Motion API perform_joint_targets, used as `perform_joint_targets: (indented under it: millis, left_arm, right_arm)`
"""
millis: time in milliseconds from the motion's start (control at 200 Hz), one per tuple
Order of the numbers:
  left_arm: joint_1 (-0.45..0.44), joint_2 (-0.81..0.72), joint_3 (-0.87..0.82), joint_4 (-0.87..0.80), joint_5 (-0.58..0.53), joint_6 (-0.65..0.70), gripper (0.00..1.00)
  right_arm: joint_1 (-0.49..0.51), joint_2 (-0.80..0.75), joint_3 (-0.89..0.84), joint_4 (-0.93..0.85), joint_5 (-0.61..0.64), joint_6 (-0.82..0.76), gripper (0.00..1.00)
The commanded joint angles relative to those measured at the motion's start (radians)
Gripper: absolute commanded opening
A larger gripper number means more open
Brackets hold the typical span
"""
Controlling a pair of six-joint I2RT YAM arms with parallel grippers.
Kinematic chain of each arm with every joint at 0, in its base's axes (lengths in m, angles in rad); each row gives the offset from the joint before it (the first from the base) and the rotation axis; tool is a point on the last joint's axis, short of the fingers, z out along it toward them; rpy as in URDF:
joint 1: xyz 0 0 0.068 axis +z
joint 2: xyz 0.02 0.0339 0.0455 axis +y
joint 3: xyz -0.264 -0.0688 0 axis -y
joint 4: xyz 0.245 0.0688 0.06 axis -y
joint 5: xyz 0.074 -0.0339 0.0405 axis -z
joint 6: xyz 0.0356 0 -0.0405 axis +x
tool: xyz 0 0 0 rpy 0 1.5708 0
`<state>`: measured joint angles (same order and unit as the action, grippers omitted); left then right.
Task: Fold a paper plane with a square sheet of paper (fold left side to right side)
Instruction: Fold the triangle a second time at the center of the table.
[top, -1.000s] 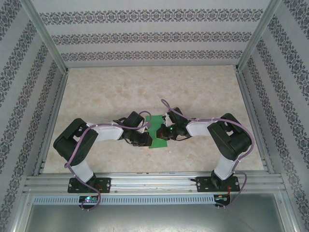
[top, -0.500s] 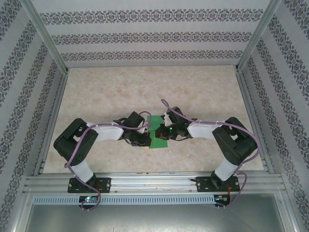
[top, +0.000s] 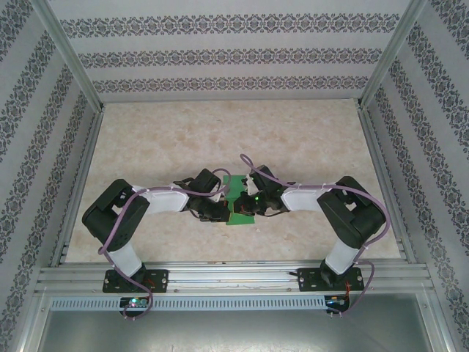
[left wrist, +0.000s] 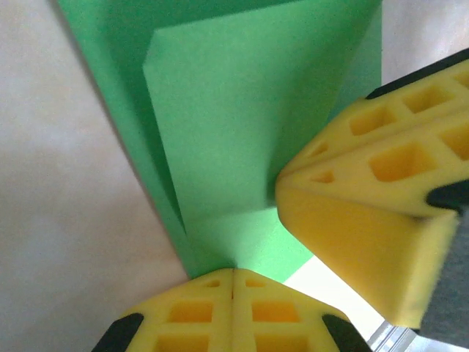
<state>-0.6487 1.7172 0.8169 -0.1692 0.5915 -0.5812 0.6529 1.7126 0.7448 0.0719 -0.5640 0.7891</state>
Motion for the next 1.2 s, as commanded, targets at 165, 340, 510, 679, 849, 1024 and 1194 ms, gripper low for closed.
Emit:
perform_joint_targets:
  millis: [165,340,510,679,849,1024,1194]
  left_arm:
    - [-0.016,0.045,-0.007,-0.112,-0.099,-0.005,0.01]
    - [-0.016,0.050,-0.003,-0.128,-0.109,-0.009,0.00]
    - [-0.016,0.054,-0.002,-0.141,-0.116,-0.011,0.00]
    - [-0.016,0.059,0.002,-0.143,-0.117,-0.010,0.00]
    - [-0.016,0.061,0.001,-0.150,-0.122,-0.005,0.00]
    - [-0.016,0.065,-0.001,-0.150,-0.123,-0.005,0.00]
    - [-0.017,0.067,-0.004,-0.148,-0.123,-0.005,0.00]
  right_arm:
    - [0.002,0.032,-0.018,-0.039,0.045,-0.042,0.00]
    - [-0.016,0.033,-0.022,-0.054,0.056,-0.064,0.00]
    - [-0.035,0.036,-0.010,-0.070,0.054,-0.084,0.00]
    - [-0.057,0.041,0.010,-0.094,0.051,-0.109,0.00]
    - [-0.083,0.045,0.018,-0.115,0.050,-0.131,0.00]
    - [-0.110,0.053,0.034,-0.141,0.056,-0.160,0.00]
    - [-0.137,0.060,0.054,-0.162,0.059,-0.180,0.00]
